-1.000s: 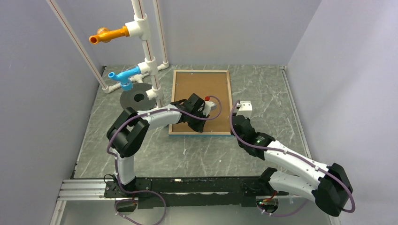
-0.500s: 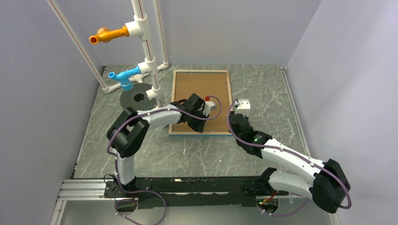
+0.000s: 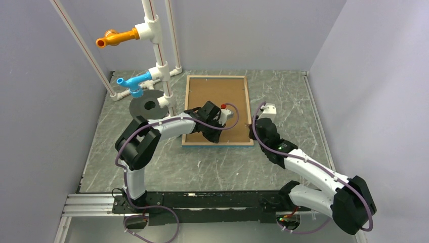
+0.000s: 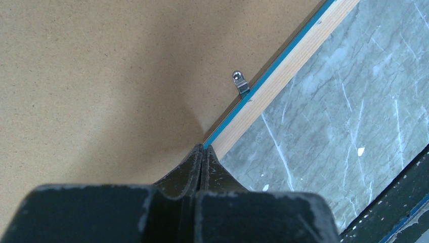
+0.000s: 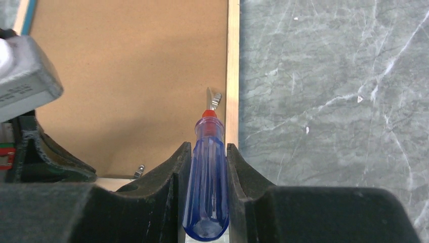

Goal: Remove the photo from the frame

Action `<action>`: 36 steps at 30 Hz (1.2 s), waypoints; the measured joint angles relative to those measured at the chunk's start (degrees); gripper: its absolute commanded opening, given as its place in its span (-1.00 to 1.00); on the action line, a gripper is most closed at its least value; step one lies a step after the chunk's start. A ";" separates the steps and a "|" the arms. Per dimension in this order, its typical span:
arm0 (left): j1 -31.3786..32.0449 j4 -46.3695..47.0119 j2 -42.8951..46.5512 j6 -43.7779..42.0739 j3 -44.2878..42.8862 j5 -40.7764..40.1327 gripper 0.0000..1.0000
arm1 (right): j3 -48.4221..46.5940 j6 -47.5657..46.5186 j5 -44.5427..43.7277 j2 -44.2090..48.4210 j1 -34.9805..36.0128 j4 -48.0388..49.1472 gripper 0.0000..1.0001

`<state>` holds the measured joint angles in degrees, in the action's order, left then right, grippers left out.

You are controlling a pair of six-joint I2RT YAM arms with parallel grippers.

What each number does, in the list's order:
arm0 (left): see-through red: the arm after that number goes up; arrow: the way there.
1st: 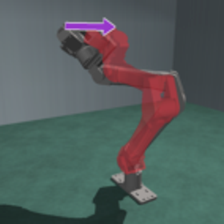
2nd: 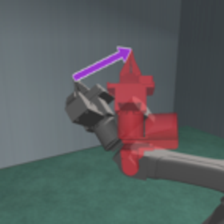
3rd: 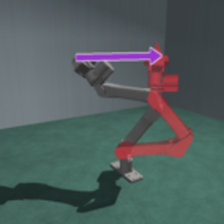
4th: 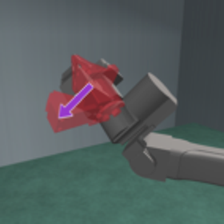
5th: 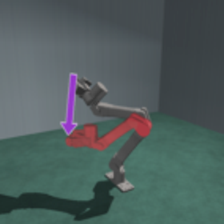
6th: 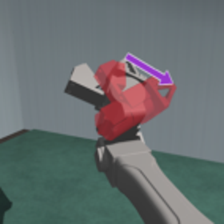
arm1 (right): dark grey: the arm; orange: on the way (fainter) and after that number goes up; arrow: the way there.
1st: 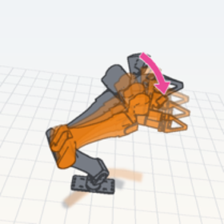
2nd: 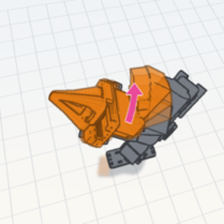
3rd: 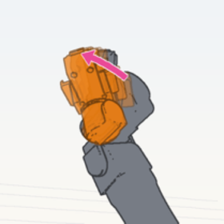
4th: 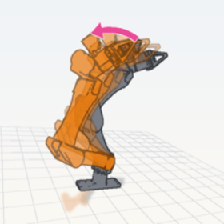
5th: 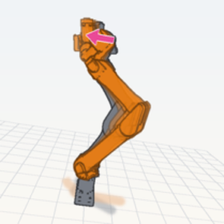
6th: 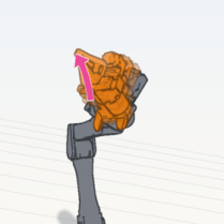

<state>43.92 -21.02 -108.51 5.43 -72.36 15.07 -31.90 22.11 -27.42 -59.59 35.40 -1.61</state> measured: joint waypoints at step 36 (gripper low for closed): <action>0.00 -0.33 -0.11 0.22 -0.33 0.11 -1.00 | -30.32 -10.05 -2.86 -41.77 -9.11 15.23 -1.00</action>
<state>43.92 -21.34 -108.62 5.65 -72.69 15.18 -62.22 12.05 -30.28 -101.36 26.28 13.63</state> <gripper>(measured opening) 0.007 0.282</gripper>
